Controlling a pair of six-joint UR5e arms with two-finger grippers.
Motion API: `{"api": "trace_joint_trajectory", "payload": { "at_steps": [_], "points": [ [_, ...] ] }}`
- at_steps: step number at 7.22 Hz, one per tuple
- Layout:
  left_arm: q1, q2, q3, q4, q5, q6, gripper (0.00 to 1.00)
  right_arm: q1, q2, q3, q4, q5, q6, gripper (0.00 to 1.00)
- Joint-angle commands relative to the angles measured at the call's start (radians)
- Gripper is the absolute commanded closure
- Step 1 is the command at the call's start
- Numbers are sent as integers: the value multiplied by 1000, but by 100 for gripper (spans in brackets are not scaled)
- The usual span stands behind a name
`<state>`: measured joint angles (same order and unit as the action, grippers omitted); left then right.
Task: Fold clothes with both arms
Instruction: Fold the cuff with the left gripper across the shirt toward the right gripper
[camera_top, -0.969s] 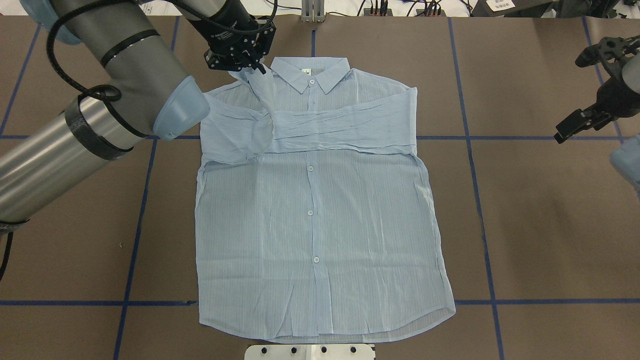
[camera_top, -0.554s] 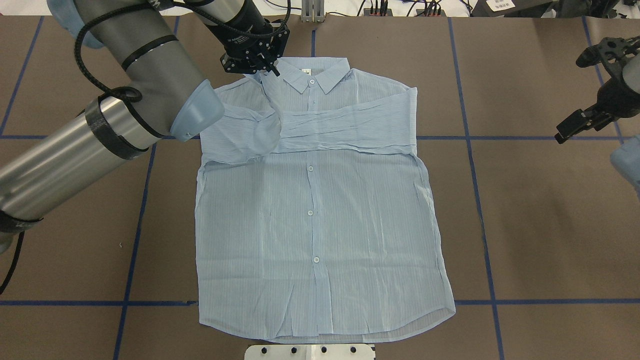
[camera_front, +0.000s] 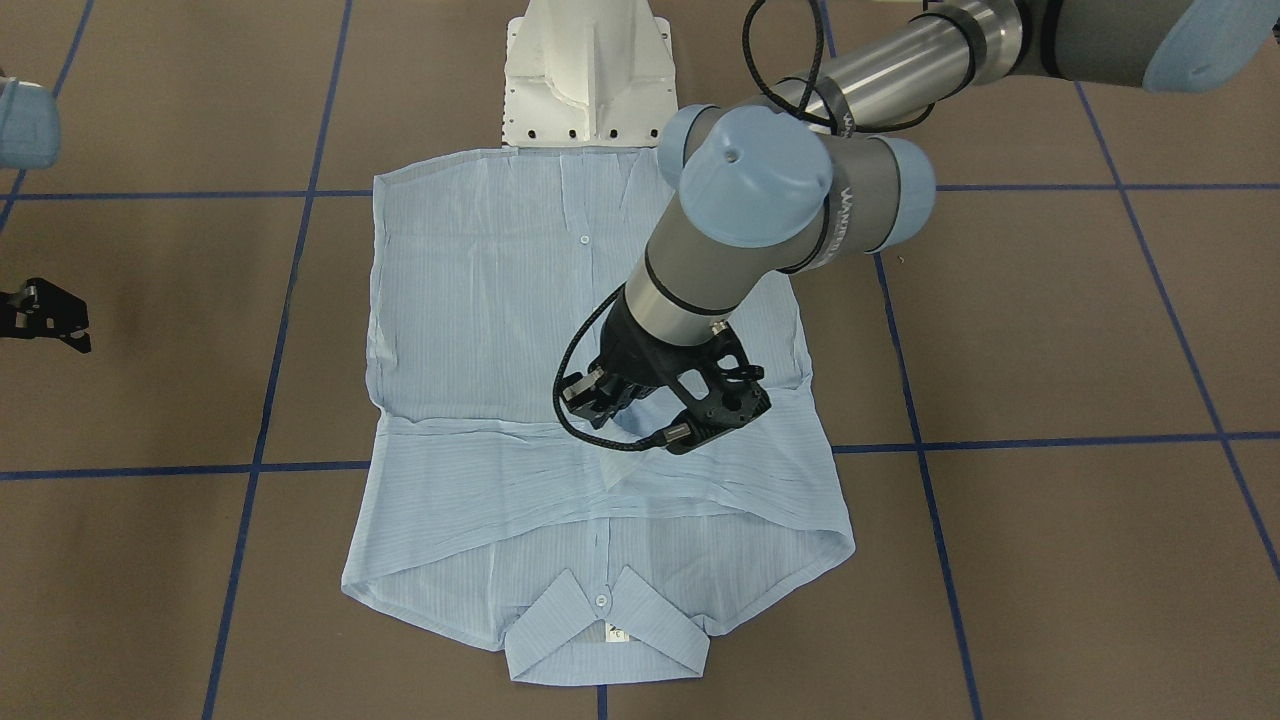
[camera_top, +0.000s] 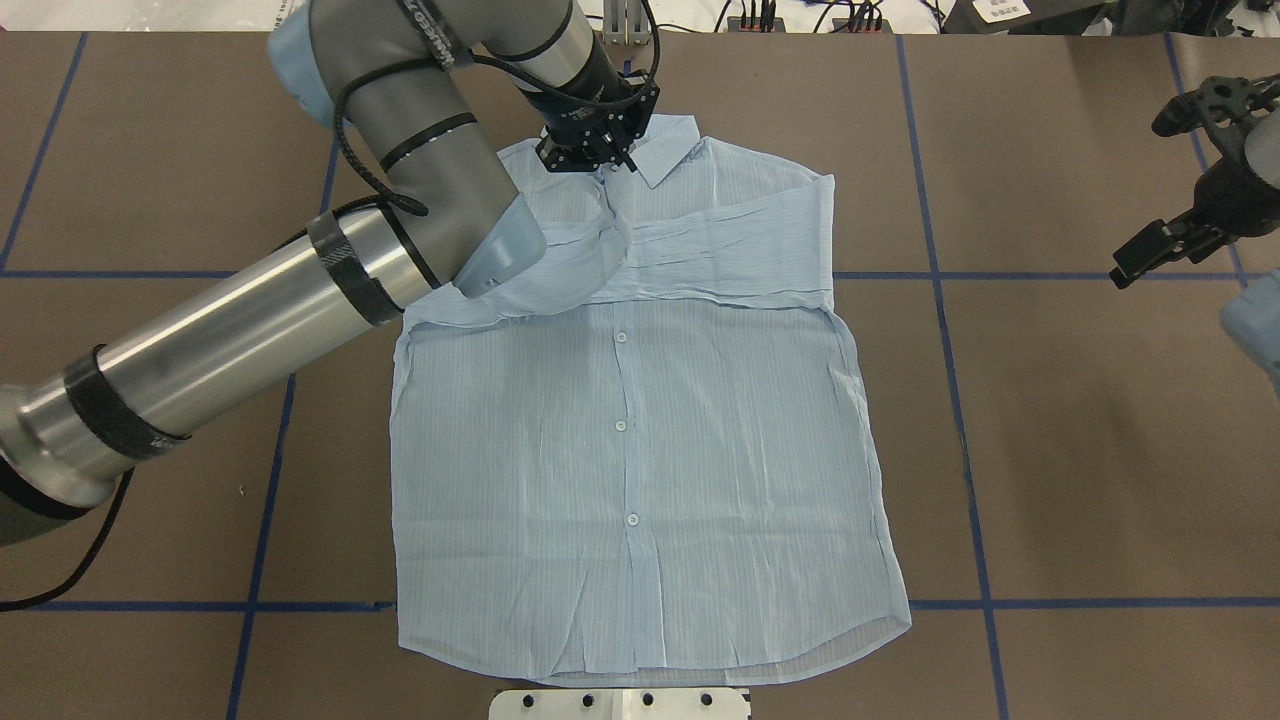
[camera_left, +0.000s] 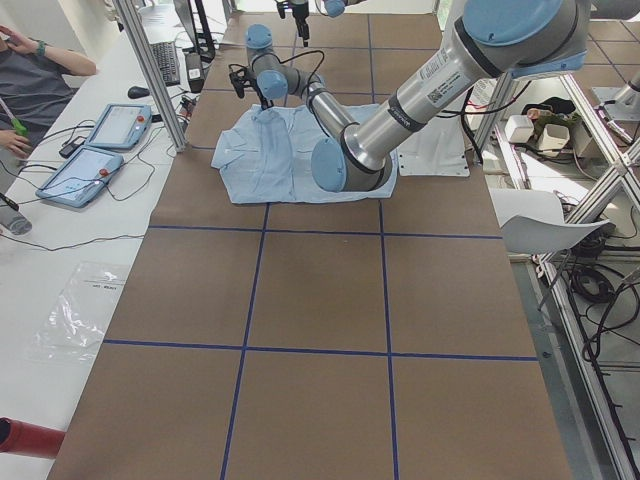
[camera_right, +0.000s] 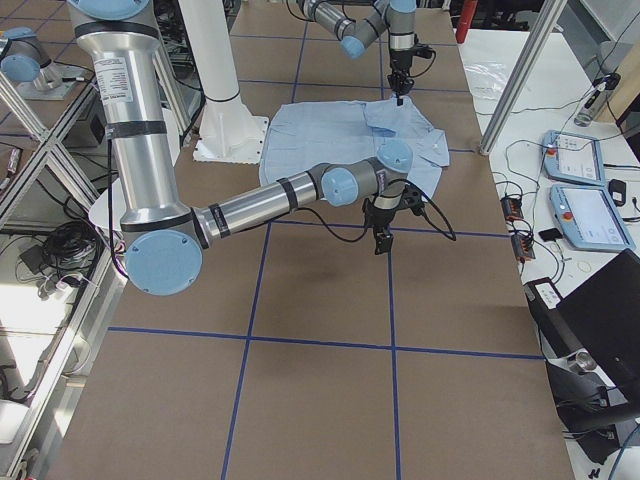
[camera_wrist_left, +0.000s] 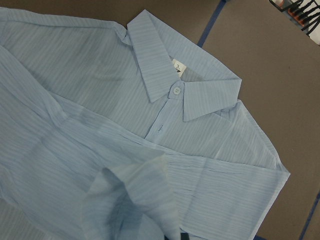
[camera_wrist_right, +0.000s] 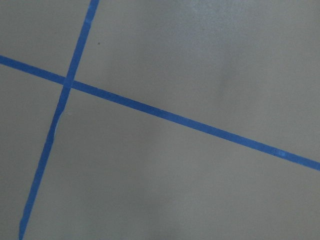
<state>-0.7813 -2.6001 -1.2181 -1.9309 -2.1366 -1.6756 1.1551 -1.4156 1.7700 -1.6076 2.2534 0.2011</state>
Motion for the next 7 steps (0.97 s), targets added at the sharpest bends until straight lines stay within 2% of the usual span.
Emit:
{"api": "trace_joint_trajectory", "payload": {
  "at_steps": [1,2,3,4,7],
  "points": [
    [74,-23,96,-90,84,-45,100,0,1,-4,0,2,4,0],
    [120,-53,153,-132,139,-85,100,-2,1,-3,0,2,4,0],
    [155,-98,225,-205,174,-108,67,-2,1,-1,0,2,6,0],
    [180,-115,241,-277,182,-98,1,-2,4,-1,0,2,4,0],
    [174,-134,235,-284,182,-46,0,-2,14,3,2,2,7,0]
  ]
}}
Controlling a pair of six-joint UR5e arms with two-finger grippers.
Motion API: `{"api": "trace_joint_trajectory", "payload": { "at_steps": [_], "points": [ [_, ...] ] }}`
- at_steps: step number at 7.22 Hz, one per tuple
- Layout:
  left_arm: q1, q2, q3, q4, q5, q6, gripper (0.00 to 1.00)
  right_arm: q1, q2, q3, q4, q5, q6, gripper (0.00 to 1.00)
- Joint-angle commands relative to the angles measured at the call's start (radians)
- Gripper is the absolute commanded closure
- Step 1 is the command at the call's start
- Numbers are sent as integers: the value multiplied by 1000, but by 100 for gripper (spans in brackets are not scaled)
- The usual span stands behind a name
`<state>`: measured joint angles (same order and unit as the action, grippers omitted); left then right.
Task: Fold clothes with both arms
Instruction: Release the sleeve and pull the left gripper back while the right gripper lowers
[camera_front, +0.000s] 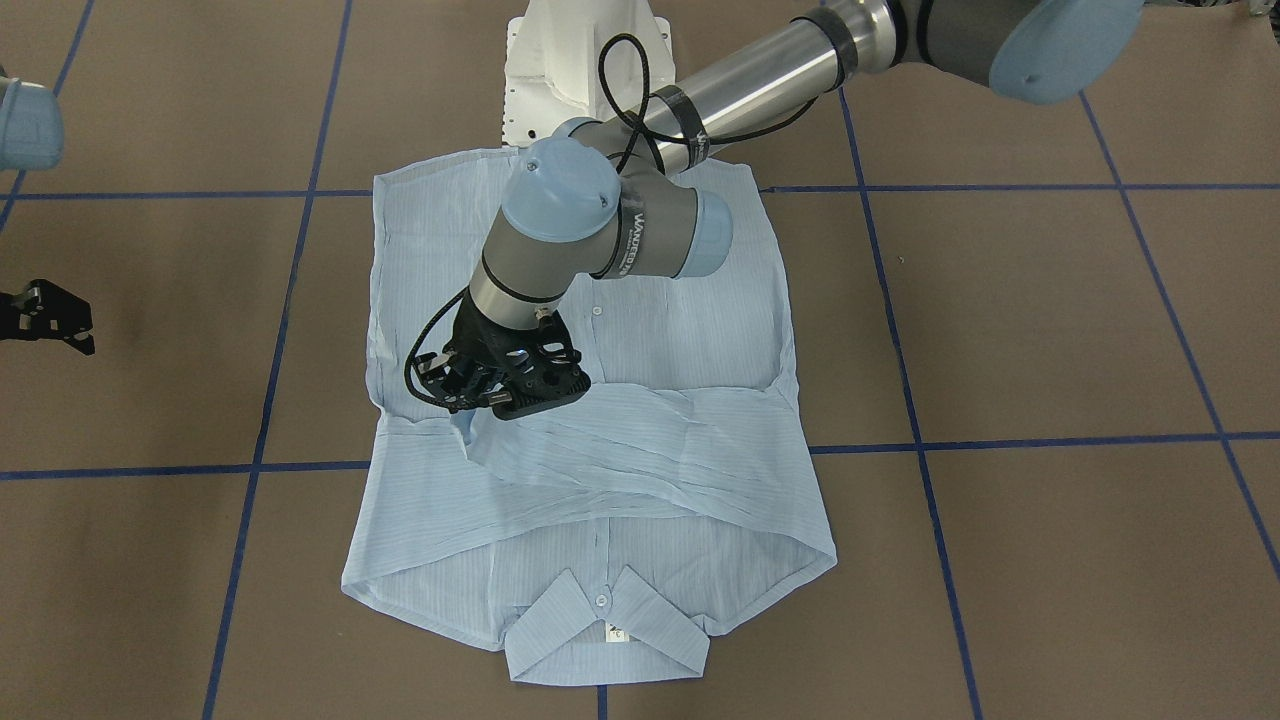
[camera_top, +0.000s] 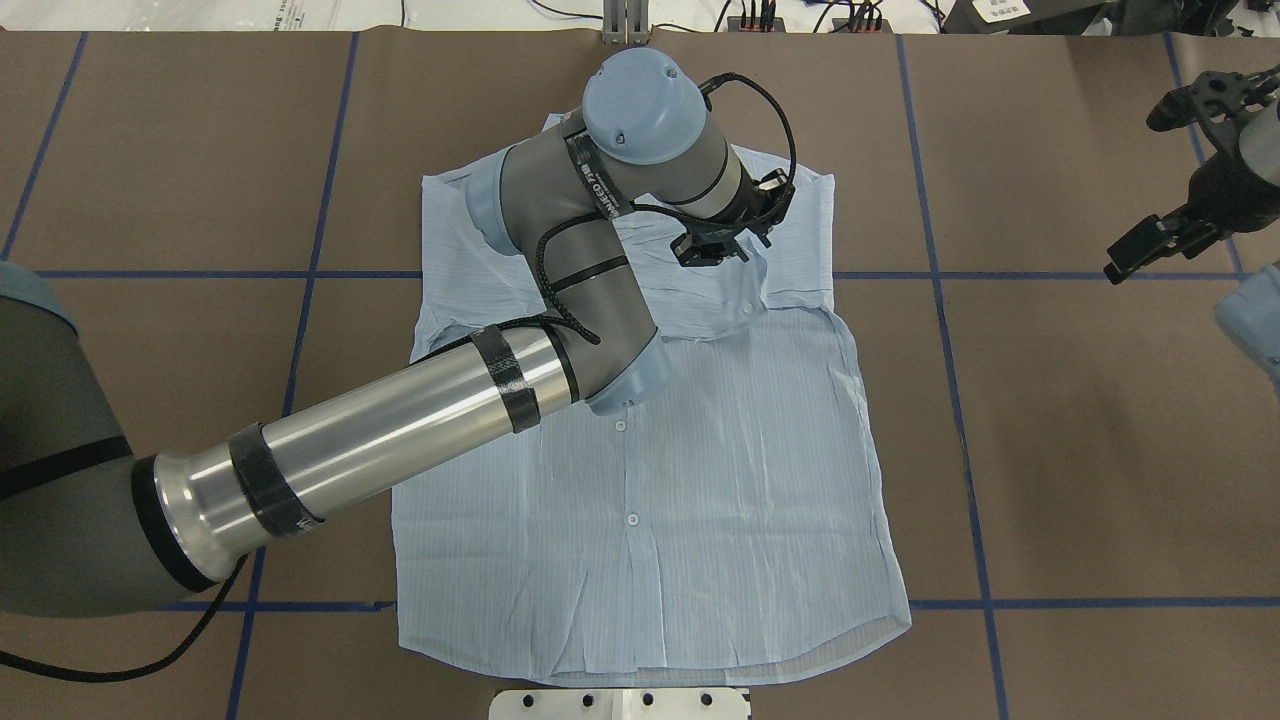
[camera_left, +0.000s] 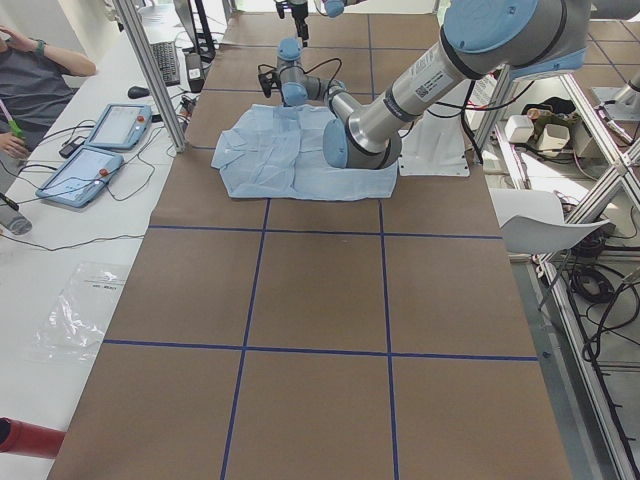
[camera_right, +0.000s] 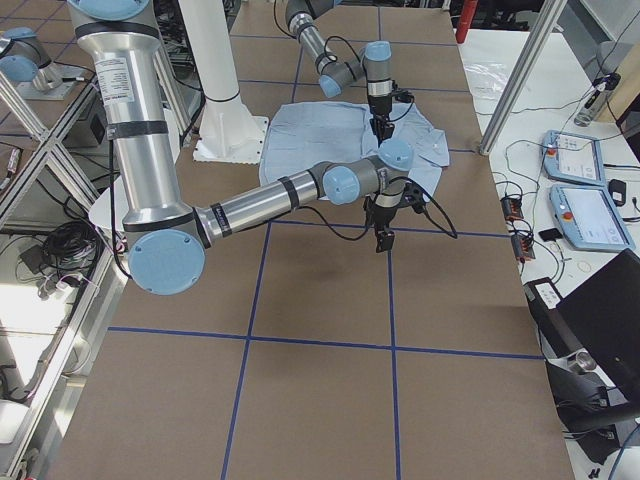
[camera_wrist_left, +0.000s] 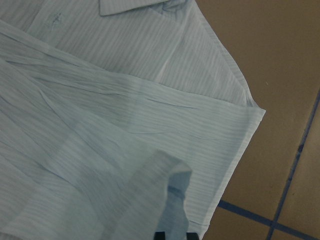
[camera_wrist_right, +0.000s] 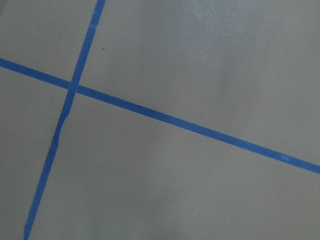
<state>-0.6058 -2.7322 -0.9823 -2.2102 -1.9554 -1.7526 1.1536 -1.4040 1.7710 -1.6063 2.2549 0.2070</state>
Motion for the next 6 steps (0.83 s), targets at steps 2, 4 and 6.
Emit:
{"api": "trace_joint_trajectory", "payload": {
  "at_steps": [2,4,6],
  "points": [
    [-5,-1,-3,1,1,35,0,0,2,4,0,0,2,0],
    [-17,28,-19,12,-7,36,0,-2,2,25,0,2,21,0],
    [-17,158,-212,145,-7,111,0,-35,0,51,41,0,134,0]
  ]
}}
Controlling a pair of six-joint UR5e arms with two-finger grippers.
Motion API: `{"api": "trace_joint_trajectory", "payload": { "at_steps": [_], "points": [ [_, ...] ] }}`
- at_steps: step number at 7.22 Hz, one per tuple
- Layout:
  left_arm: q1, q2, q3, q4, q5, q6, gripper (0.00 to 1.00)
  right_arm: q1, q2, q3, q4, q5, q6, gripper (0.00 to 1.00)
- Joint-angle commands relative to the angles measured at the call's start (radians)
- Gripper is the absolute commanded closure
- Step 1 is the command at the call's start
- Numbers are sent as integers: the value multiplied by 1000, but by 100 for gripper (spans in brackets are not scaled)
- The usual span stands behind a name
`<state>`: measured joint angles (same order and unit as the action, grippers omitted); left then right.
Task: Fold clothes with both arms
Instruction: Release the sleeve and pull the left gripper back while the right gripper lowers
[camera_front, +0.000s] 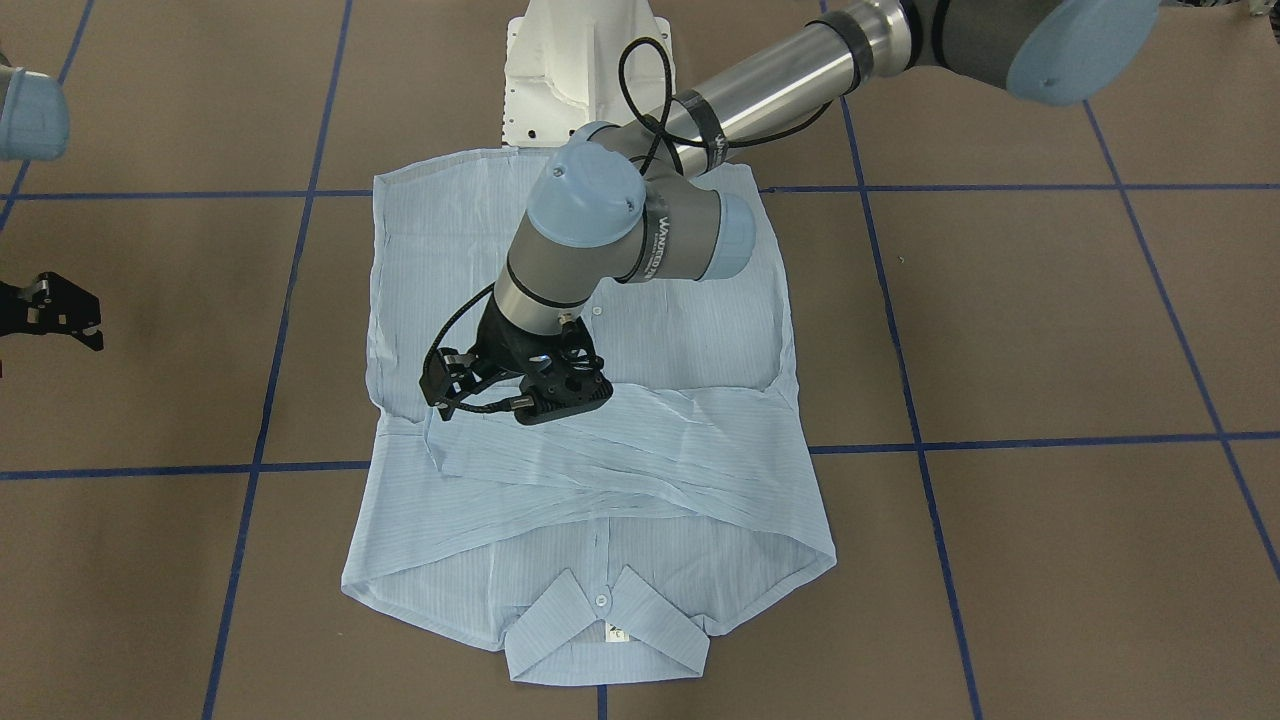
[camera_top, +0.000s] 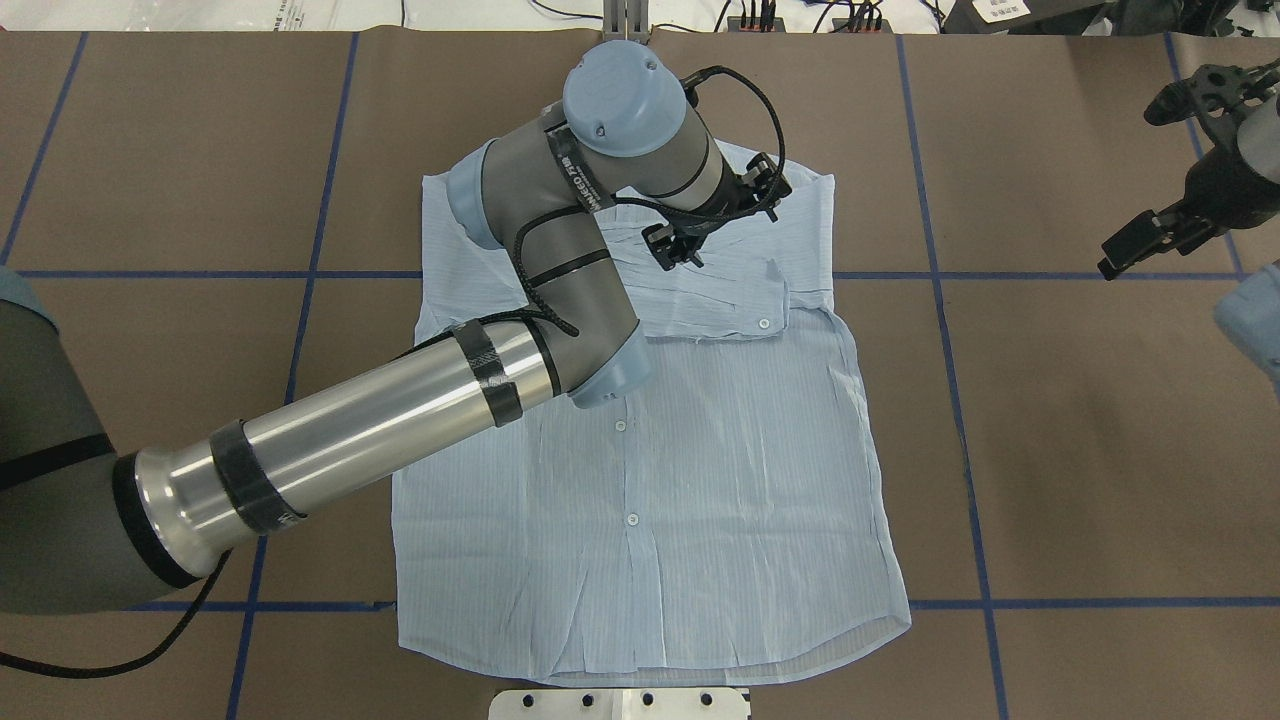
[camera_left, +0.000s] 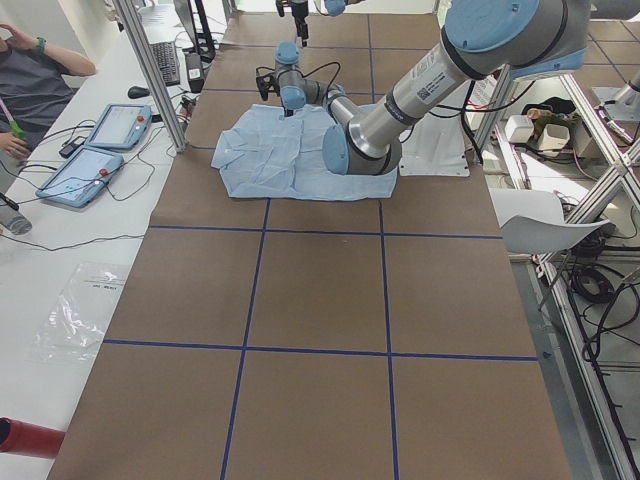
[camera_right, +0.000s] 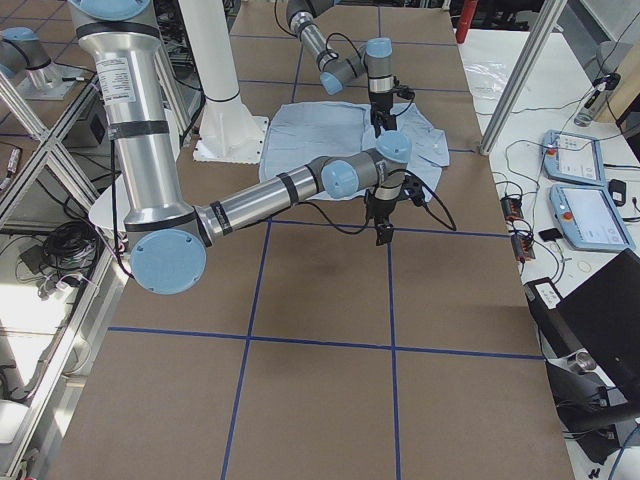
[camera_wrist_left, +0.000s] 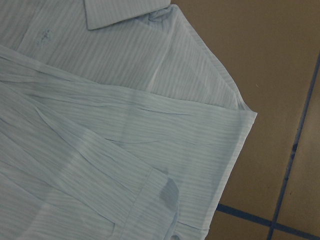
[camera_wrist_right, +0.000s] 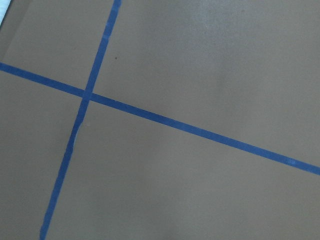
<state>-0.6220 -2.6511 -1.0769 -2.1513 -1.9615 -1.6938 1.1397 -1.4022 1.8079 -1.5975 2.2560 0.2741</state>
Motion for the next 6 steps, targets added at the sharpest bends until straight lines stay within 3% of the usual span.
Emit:
{"api": "trace_joint_trajectory", "payload": {
  "at_steps": [1,3,5,6],
  "points": [
    [-2,145,-232,170,1,118,0,-50,-17,13,138,-3,183,0],
    [-4,331,-476,252,1,216,1,-121,-40,14,287,-15,368,0],
    [-19,472,-700,417,1,381,1,-182,-44,54,294,-48,465,0],
    [-21,553,-789,442,1,457,1,-220,-52,85,295,-71,526,0]
  ]
}}
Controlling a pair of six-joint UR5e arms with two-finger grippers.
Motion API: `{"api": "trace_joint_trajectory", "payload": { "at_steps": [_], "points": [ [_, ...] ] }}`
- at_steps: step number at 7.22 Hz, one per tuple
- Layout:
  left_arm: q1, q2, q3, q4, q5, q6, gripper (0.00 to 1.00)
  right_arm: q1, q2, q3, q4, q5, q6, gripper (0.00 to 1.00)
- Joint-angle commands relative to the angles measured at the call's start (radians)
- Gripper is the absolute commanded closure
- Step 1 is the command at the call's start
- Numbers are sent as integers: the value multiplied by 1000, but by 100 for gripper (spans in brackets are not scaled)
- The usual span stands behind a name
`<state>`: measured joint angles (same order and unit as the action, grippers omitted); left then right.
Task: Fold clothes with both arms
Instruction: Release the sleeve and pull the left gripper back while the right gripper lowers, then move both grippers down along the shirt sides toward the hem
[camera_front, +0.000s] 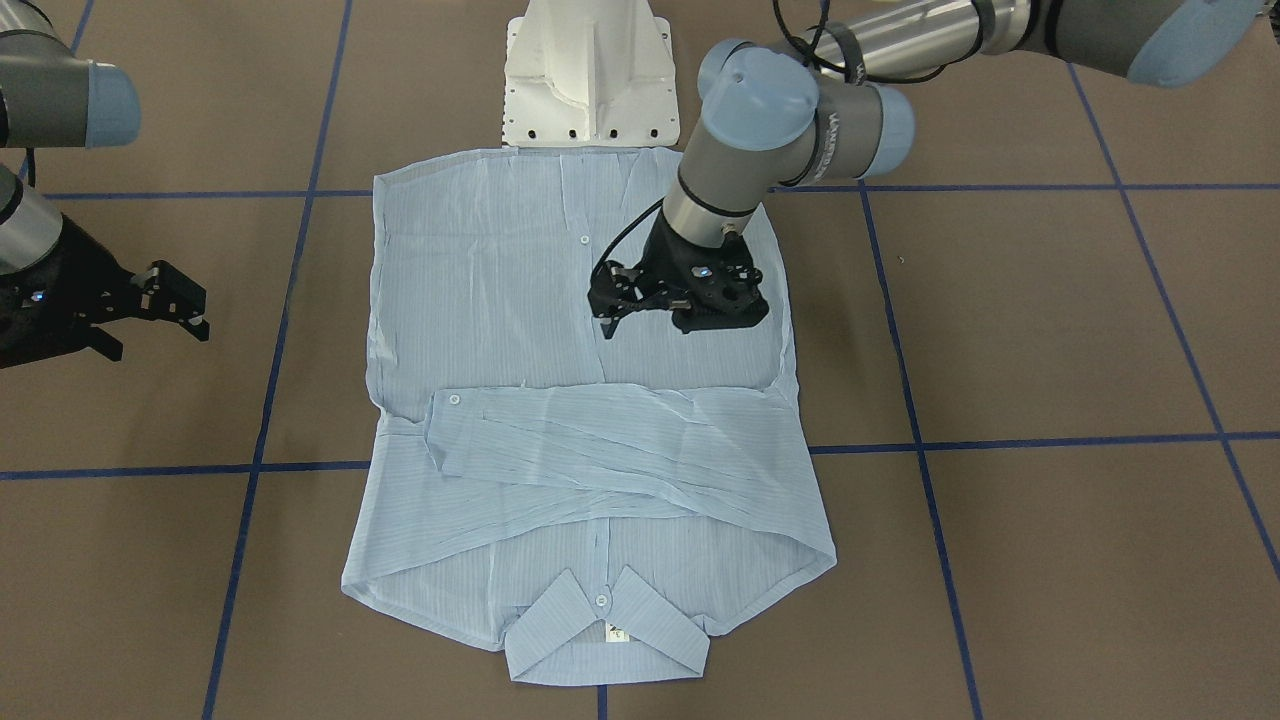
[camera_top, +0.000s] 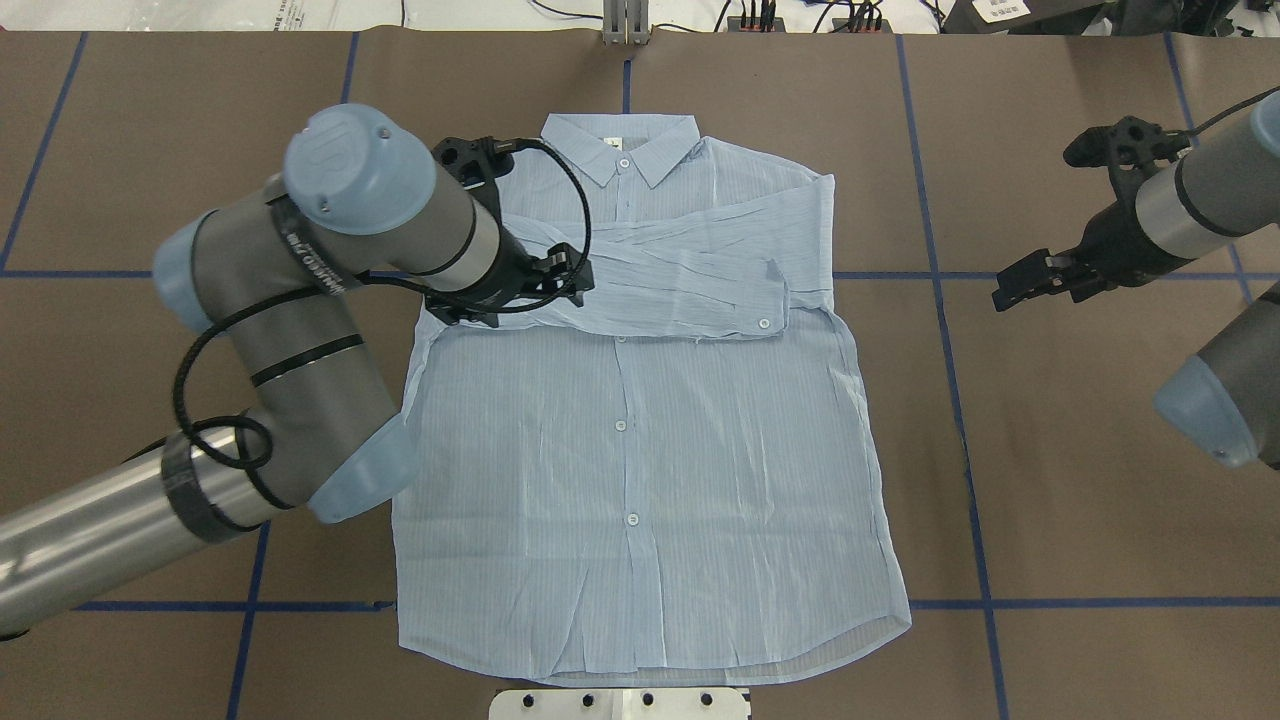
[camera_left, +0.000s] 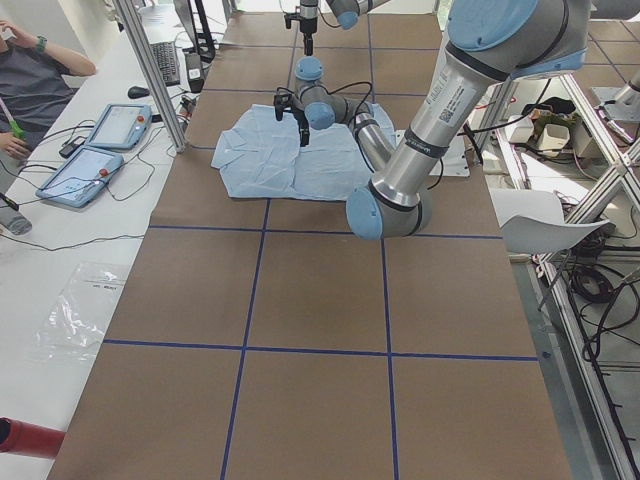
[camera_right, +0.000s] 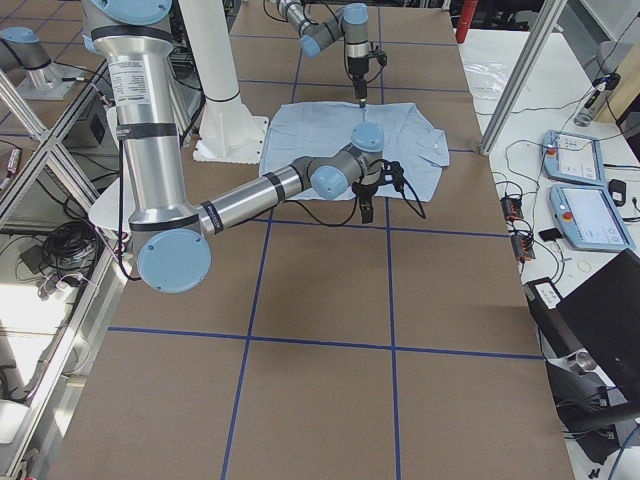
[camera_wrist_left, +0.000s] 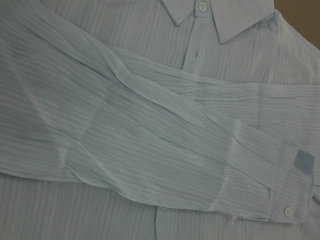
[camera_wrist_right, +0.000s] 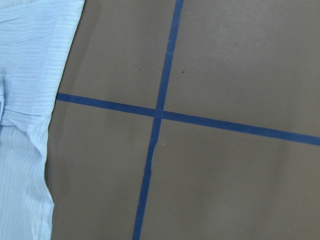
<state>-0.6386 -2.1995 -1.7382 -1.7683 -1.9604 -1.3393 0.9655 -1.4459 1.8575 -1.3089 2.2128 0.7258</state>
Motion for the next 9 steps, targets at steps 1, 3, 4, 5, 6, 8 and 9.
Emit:
{"api": "trace_joint_trajectory", "payload": {
  "at_steps": [1,3,4,5,6,8,9],
  "points": [
    [-4,168,-183,58,0,110,1,-92,-33,76,7,-60,130,0],
    [-3,201,-215,58,-5,129,1,-190,-53,146,7,-123,243,0],
    [-3,251,-237,52,-6,152,1,-244,-51,167,7,-155,304,0],
    [-3,318,-276,44,-6,202,1,-305,-50,187,7,-207,363,0],
    [-3,373,-300,30,-5,231,1,-351,-47,190,7,-232,403,0],
    [-3,505,-299,-128,-5,246,1,-482,-48,219,7,-341,521,0],
    [-3,520,-302,-135,-5,246,0,-529,-50,219,7,-369,576,0]
  ]
}}
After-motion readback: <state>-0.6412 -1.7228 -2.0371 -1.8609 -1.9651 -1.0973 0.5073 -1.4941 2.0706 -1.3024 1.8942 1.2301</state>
